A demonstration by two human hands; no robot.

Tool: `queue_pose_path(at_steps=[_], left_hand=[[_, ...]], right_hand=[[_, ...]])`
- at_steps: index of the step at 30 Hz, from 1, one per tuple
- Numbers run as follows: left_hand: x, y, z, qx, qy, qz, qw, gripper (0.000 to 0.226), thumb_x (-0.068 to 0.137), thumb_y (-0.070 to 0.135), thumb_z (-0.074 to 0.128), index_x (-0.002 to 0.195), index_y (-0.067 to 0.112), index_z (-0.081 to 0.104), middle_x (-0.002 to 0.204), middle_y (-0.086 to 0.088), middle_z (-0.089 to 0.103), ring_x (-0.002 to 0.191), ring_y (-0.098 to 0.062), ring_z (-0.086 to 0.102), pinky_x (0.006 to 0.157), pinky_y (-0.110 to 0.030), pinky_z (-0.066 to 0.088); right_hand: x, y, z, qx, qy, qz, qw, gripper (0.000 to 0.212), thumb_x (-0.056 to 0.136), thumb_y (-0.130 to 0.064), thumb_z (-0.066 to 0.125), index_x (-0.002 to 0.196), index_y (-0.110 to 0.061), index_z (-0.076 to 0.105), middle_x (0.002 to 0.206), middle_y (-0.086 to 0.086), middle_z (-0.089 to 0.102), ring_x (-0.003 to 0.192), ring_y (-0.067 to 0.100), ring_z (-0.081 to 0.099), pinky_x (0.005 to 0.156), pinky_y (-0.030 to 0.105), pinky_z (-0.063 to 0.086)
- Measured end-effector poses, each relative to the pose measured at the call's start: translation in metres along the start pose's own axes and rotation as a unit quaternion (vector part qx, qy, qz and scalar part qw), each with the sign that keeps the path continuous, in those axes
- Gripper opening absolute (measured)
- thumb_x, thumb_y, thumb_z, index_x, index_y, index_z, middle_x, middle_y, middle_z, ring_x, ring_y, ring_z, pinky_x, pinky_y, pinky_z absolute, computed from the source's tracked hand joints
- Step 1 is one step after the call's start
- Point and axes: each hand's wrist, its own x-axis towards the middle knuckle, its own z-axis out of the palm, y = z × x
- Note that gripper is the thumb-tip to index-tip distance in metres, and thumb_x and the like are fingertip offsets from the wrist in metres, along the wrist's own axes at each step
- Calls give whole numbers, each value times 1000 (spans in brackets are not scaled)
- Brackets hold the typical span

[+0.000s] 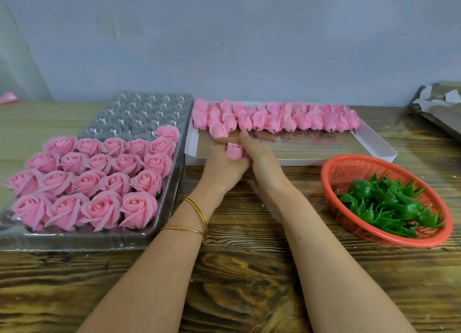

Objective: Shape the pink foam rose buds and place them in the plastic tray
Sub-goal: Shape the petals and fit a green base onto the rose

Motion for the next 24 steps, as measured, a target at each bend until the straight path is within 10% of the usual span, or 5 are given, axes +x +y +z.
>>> queue_pose_path(at_steps=[24], left_hand=[[-12, 16, -1, 34, -15, 40, 999, 36, 65, 6, 63, 50, 39, 62, 45, 18, 55, 45, 6, 48, 45, -11, 37]], right_hand=[[2, -5, -9, 111, -13, 86, 990, 26, 99, -9, 46, 95, -9, 72, 82, 9, 69, 75, 18, 65, 64, 29, 50]])
